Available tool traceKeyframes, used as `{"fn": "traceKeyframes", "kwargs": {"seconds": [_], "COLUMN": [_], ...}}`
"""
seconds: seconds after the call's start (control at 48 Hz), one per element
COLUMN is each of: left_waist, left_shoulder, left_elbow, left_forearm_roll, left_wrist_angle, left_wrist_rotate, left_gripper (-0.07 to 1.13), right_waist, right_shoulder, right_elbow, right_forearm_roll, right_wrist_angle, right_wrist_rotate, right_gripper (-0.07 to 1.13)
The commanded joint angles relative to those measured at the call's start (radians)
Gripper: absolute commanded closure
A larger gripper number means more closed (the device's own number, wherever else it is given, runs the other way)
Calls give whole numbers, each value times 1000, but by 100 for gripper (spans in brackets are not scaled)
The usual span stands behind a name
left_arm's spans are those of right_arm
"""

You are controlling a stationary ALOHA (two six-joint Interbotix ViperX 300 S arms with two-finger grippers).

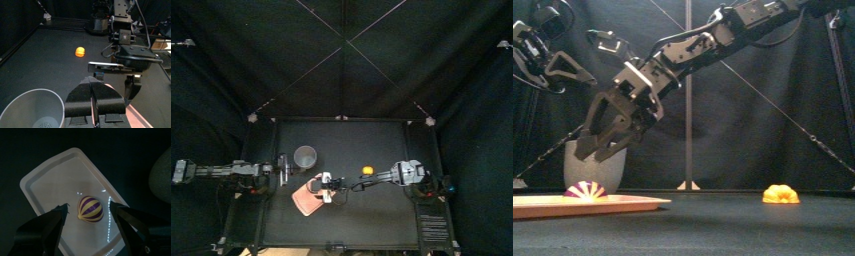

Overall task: Pick the onion then place it on the pink plate
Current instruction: Drop onion on the pink plate and return to neutral

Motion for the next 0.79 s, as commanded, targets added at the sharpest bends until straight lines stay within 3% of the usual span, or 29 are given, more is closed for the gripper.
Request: {"fn": "traceKeyframes", "kwargs": {"seconds": [0.021, 0.438, 0.792], "left_waist": [3, 5, 5], "left_shoulder": [5, 5, 3], "left_elbow": [-9, 3, 3], "left_forearm_roll": [0, 0, 0], "left_wrist_angle": [-3, -5, -5], "left_wrist_rotate": [-2, 0, 0], "left_gripper": [88, 88, 88], "right_waist": [-6, -9, -55], "right_shoulder": [-123, -414, -617], "right_elbow": [48, 462, 699], "right_forearm_roll": [0, 9, 58], "right_wrist_angle": [-28, -437, -543], "right_wrist_rotate": [0, -2, -2], "right_gripper": [7, 7, 7]}}
